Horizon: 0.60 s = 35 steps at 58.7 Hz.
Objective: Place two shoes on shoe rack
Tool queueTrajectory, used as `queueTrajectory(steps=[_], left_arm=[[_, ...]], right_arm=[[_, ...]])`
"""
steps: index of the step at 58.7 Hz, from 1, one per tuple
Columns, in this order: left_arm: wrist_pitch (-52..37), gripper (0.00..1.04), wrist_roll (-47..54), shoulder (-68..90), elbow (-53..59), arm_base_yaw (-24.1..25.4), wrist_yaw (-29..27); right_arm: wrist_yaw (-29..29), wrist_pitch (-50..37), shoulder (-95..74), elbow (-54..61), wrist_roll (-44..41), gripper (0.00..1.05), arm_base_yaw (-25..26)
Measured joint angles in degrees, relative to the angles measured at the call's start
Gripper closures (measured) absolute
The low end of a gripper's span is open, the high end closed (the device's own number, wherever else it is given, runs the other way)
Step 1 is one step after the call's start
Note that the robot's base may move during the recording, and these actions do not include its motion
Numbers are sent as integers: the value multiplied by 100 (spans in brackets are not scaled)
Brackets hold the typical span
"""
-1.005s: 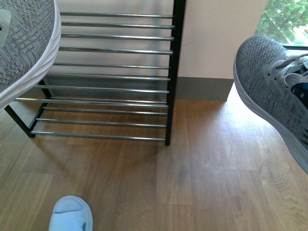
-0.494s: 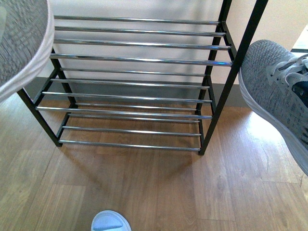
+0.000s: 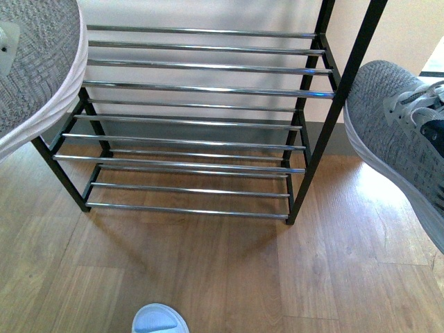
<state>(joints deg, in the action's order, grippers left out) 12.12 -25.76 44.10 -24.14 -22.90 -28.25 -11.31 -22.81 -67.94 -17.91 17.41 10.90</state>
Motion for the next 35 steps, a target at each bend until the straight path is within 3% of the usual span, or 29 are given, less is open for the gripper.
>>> queueTrajectory(steps=[35], left_arm=[[0, 103, 0, 2, 4, -4, 0]], right_arm=[[2, 0, -4, 4, 0, 103, 0]])
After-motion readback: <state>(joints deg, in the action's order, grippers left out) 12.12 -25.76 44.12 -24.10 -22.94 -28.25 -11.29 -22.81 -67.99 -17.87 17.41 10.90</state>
